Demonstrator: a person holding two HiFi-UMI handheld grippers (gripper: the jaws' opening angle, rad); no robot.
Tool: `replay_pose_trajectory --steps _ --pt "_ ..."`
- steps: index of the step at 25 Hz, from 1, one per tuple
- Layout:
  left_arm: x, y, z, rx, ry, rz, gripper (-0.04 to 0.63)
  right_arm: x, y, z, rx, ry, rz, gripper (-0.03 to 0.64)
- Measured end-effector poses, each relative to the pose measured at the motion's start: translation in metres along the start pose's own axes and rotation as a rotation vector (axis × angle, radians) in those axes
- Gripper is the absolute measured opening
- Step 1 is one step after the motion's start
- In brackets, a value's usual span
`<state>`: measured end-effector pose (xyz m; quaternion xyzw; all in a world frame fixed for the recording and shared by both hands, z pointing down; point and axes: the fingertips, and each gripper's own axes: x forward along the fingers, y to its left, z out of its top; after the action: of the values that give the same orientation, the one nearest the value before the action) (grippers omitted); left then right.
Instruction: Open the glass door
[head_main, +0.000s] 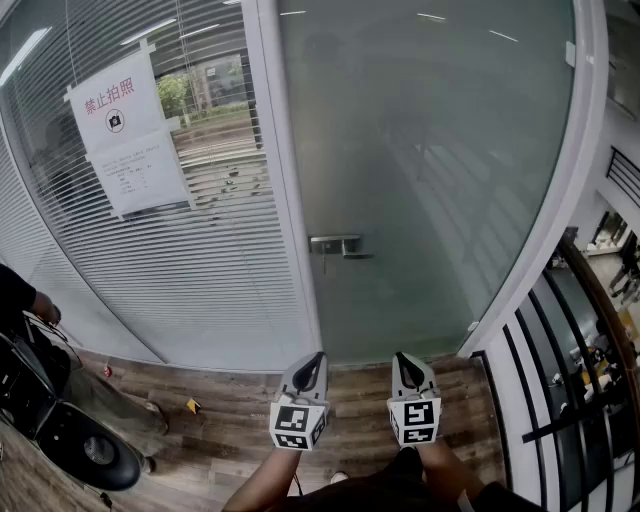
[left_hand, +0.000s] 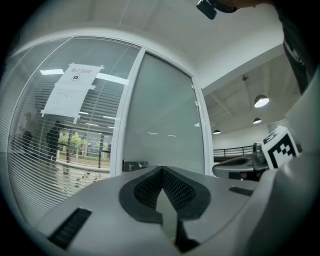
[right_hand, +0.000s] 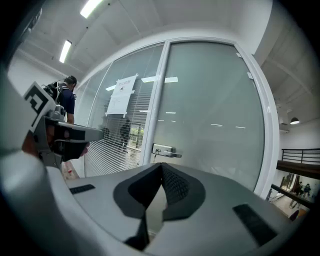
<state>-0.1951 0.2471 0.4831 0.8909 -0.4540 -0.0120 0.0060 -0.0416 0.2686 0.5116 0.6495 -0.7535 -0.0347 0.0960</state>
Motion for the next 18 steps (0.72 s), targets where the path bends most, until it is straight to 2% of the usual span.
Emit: replay_pose_trajectory --steps 4,10,13,18 --pt "0.011 0.017 -0.006 0.009 0.016 0.023 0.002 0.014 0.004 0.005 0.004 -0.005 -0.021 0.015" --pt "0.044 0.026 -0.004 -0.01 0.008 0.022 0.002 0.044 0.012 0.013 0.016 -0.018 0.019 0.015" --pt "0.06 0.032 -0.008 -0.035 0.018 0.027 0.002 0.061 0.007 0.012 0.017 -0.011 0.03 0.015" --pt "0.1 0.051 -0.014 -0.032 0.038 0.054 0.002 0.098 -0.007 0.018 0.034 -0.02 0.048 0.015"
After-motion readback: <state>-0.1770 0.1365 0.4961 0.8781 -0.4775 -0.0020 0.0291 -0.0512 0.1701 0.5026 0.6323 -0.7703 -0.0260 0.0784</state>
